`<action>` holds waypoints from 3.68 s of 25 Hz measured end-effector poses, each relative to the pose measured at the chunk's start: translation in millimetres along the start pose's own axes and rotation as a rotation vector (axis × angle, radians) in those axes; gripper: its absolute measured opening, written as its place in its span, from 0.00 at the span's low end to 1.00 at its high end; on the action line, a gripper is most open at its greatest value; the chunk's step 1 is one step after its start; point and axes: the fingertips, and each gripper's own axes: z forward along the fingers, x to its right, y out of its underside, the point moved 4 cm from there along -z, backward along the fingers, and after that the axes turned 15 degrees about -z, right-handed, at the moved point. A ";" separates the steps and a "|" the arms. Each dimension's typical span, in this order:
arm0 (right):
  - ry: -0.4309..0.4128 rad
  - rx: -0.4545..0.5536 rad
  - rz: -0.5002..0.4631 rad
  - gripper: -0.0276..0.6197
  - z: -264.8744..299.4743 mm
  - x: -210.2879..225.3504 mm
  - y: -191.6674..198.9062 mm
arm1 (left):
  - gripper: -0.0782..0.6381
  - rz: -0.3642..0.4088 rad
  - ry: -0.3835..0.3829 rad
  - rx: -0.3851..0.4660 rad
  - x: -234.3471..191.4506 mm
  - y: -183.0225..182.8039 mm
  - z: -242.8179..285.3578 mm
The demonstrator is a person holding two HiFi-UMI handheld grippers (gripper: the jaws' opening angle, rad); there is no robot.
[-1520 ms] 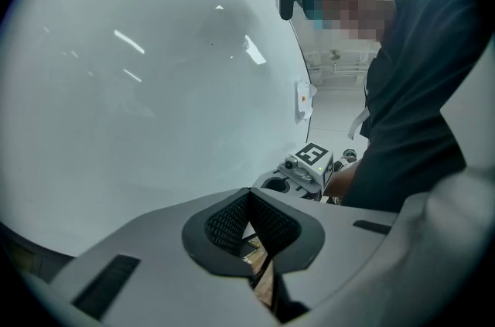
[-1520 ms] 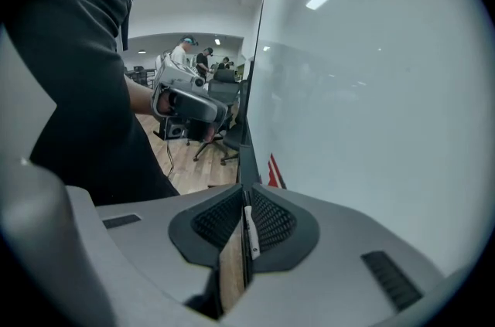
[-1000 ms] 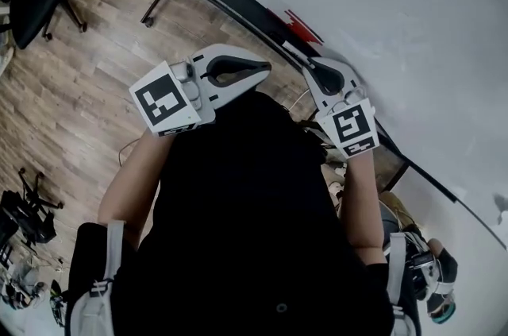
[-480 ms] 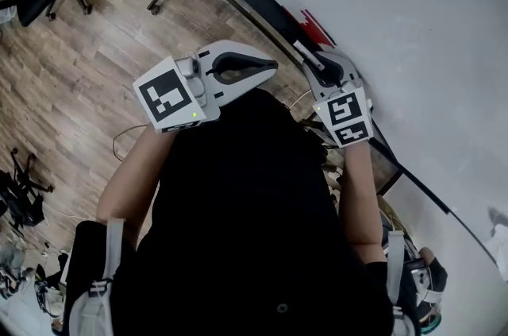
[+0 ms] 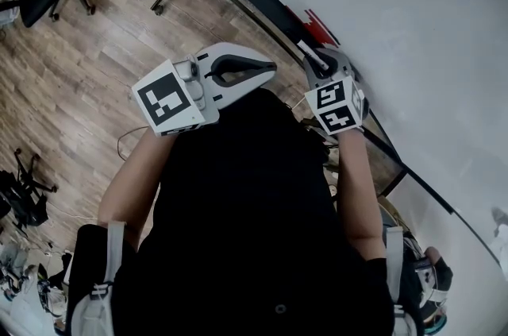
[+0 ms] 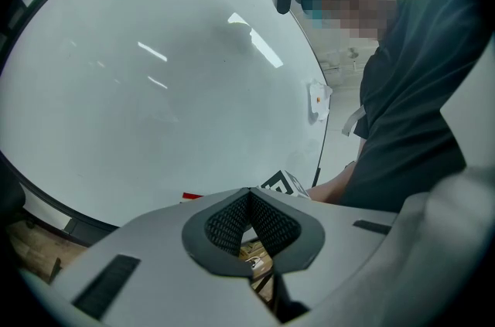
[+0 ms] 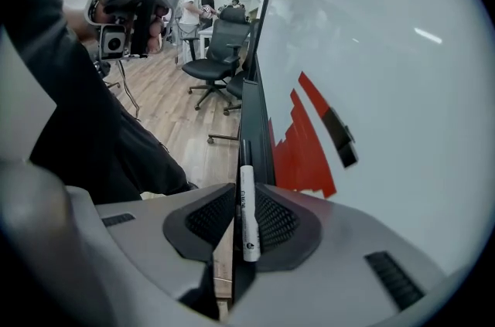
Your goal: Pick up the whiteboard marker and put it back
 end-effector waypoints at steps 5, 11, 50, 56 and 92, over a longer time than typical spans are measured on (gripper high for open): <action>0.009 -0.030 0.014 0.17 3.6 -7.3 6.5 | 0.13 0.003 0.012 -0.016 11.3 6.7 2.2; 0.038 -0.061 0.039 0.17 8.2 -8.9 8.3 | 0.13 0.000 0.022 -0.016 16.4 9.6 1.5; 0.176 0.390 0.182 0.15 -104.1 22.7 -54.0 | 0.13 0.031 0.078 -0.069 29.7 -11.8 13.8; 0.287 0.605 0.201 0.15 -154.3 32.7 -71.7 | 0.13 0.065 0.119 -0.102 38.5 -24.4 22.9; 0.492 1.210 0.484 0.15 -266.3 -87.5 -41.1 | 0.13 0.247 0.443 -0.309 97.0 -50.4 25.6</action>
